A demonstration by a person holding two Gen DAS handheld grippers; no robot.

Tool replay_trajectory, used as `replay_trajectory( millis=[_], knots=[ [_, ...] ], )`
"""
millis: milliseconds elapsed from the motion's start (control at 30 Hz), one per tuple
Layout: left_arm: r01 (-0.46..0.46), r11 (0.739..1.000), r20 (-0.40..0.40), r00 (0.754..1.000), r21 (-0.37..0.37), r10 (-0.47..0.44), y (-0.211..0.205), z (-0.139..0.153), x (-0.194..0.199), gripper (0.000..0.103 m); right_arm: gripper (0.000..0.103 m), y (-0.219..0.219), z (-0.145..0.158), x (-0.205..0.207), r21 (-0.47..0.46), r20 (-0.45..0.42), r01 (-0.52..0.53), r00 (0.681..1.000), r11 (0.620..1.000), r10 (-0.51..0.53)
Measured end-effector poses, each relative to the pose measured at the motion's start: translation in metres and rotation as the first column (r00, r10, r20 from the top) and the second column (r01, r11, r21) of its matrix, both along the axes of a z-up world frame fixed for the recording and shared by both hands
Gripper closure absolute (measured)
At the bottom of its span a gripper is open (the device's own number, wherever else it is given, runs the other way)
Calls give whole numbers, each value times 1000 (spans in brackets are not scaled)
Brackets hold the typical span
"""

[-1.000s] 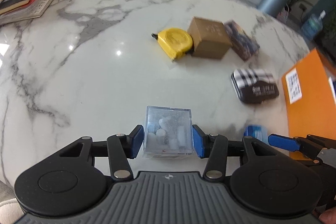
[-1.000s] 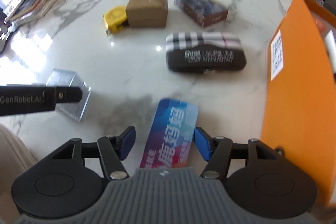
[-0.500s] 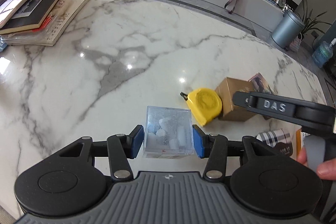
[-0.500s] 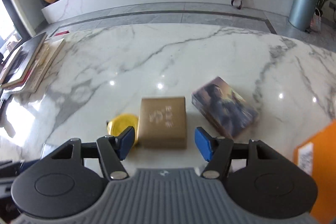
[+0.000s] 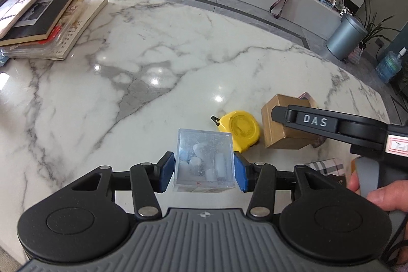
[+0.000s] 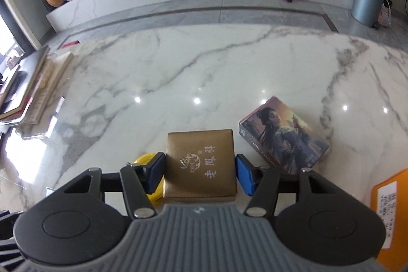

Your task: Organize rigid objects

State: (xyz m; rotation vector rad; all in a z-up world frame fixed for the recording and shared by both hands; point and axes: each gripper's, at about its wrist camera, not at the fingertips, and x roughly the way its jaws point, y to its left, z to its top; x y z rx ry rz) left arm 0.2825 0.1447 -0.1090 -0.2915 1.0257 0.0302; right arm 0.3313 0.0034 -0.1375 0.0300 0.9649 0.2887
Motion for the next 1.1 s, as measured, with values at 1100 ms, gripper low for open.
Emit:
replay_trajectory(
  millis=[1100],
  knots=[
    [613, 790, 30, 789, 11, -613, -318, 73, -76, 47, 43, -358, 84, -205, 238, 104, 379, 906, 895, -411]
  ],
)
